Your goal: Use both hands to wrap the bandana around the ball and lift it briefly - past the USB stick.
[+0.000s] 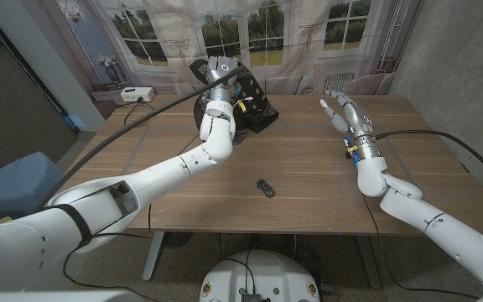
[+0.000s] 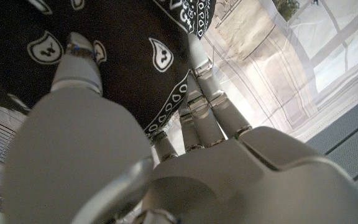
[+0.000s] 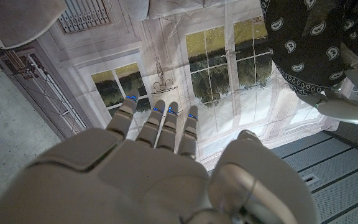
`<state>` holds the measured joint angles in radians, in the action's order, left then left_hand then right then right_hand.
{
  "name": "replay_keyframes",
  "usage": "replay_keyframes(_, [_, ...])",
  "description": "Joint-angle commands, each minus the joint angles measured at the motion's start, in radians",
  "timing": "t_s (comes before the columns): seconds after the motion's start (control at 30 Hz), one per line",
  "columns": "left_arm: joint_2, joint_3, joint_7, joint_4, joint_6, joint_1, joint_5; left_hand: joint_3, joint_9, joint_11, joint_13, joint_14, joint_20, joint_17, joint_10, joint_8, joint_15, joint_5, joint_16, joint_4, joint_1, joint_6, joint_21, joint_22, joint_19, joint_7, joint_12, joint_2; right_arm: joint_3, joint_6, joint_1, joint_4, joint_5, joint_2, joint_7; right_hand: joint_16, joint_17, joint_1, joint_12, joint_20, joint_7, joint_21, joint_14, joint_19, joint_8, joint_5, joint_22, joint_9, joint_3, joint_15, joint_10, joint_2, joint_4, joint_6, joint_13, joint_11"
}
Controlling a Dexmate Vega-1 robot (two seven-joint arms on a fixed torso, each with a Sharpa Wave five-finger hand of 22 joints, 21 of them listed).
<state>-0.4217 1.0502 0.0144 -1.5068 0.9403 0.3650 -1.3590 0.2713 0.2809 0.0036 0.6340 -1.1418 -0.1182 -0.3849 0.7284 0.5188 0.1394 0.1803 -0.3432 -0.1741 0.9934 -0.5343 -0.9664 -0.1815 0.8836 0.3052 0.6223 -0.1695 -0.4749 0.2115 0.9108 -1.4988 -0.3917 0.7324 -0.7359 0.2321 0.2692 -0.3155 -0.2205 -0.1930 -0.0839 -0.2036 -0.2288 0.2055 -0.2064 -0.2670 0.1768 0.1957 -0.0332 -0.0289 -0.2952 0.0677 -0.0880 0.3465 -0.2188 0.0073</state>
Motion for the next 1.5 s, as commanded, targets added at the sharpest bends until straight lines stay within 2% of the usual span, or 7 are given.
replay_keyframes(0.03, [0.034, -0.028, -0.074, -0.002, -0.055, 0.051, 0.109, 0.187, 0.045, -0.177, 0.002, -0.089, -0.058, -0.001, 0.189, 0.023, 0.096, 0.000, 0.003, 0.014, 0.212, -0.407, -0.008, 0.000, -0.002, -0.262, -0.002, 0.256, -0.001, 0.015, -0.008, 0.018, -0.011, -0.001, -0.009, 0.005, 0.002, 0.004, 0.000, 0.003, -0.001, -0.001, -0.011, 0.010, 0.002, -0.003, 0.004, 0.000, 0.003, -0.002, -0.010, 0.002, -0.002, -0.003, -0.003, 0.006])
replay_keyframes(0.3, [0.026, -0.060, -0.186, -0.060, -0.078, 0.042, 0.248, 0.191, 0.042, -0.171, 0.001, -0.086, -0.055, 0.013, 0.194, 0.023, 0.097, 0.002, 0.016, 0.009, 0.215, -0.410, -0.015, 0.002, 0.004, -0.267, -0.011, 0.252, -0.004, 0.006, -0.010, 0.019, -0.016, -0.003, -0.010, 0.005, 0.001, 0.006, 0.000, 0.005, -0.002, -0.001, -0.012, 0.010, 0.002, -0.003, 0.004, 0.000, 0.004, -0.002, -0.011, 0.003, -0.003, -0.004, -0.003, 0.005])
replay_keyframes(0.5, [0.022, -0.176, -0.315, -0.128, -0.108, 0.033, 0.514, 0.195, 0.040, -0.167, -0.003, -0.088, -0.053, 0.020, 0.197, 0.021, 0.097, 0.003, 0.020, 0.008, 0.218, -0.408, -0.020, 0.002, 0.010, -0.279, -0.019, 0.252, -0.006, 0.002, -0.009, 0.016, -0.024, -0.001, -0.015, 0.005, 0.001, 0.008, 0.000, 0.004, -0.001, -0.001, -0.012, 0.010, 0.002, -0.003, 0.004, 0.000, 0.004, -0.003, -0.013, 0.003, -0.003, -0.003, -0.003, 0.006])
replay_keyframes(0.73, [-0.003, -0.211, -0.410, -0.145, -0.085, -0.018, 0.742, 0.200, 0.037, -0.151, 0.001, -0.091, -0.054, 0.030, 0.192, 0.014, 0.096, 0.005, 0.026, 0.007, 0.223, -0.396, -0.026, 0.002, 0.016, -0.290, -0.026, 0.255, -0.006, -0.002, -0.006, 0.010, -0.027, 0.000, -0.019, 0.005, 0.000, 0.009, 0.000, 0.005, -0.002, -0.001, -0.013, 0.011, 0.002, -0.004, 0.004, 0.000, 0.005, -0.002, -0.014, 0.004, -0.003, -0.002, -0.003, 0.004])
replay_keyframes(1.1, [-0.055, -0.239, -0.554, -0.041, -0.158, -0.121, 1.155, 0.209, 0.040, -0.138, 0.009, -0.087, -0.053, 0.044, 0.180, 0.003, 0.096, 0.007, 0.038, 0.009, 0.226, -0.369, -0.029, 0.002, 0.007, -0.302, -0.039, 0.262, -0.007, -0.013, -0.002, 0.002, -0.031, 0.000, -0.021, 0.005, -0.001, 0.011, 0.001, 0.004, -0.002, 0.000, -0.013, 0.011, 0.002, -0.005, 0.003, 0.000, 0.005, -0.003, -0.013, 0.004, -0.002, -0.003, -0.003, 0.006])
replay_keyframes(1.27, [-0.068, -0.209, -0.599, 0.030, -0.171, -0.173, 1.277, 0.215, 0.040, -0.134, 0.018, -0.078, -0.049, 0.043, 0.171, -0.008, 0.096, 0.007, 0.042, 0.007, 0.231, -0.346, -0.031, 0.002, -0.005, -0.316, -0.046, 0.266, -0.009, -0.011, -0.003, 0.002, -0.034, 0.000, -0.021, 0.005, -0.001, 0.011, 0.001, 0.003, -0.002, 0.000, -0.013, 0.010, 0.002, -0.005, 0.003, 0.000, 0.005, -0.003, -0.014, 0.004, -0.002, -0.003, -0.003, 0.004])
replay_keyframes(1.5, [-0.063, -0.145, -0.664, 0.123, -0.111, -0.257, 1.397, 0.227, 0.048, -0.118, 0.005, -0.075, -0.047, 0.039, 0.177, -0.055, 0.092, 0.009, 0.042, 0.020, 0.220, -0.230, -0.045, 0.001, -0.006, -0.319, -0.069, 0.289, -0.010, -0.011, -0.004, 0.000, -0.037, 0.001, -0.023, 0.005, -0.002, 0.011, 0.001, 0.003, -0.002, 0.000, -0.014, 0.012, 0.002, -0.006, 0.003, 0.000, 0.005, -0.004, -0.014, 0.005, -0.001, -0.002, -0.003, 0.004])
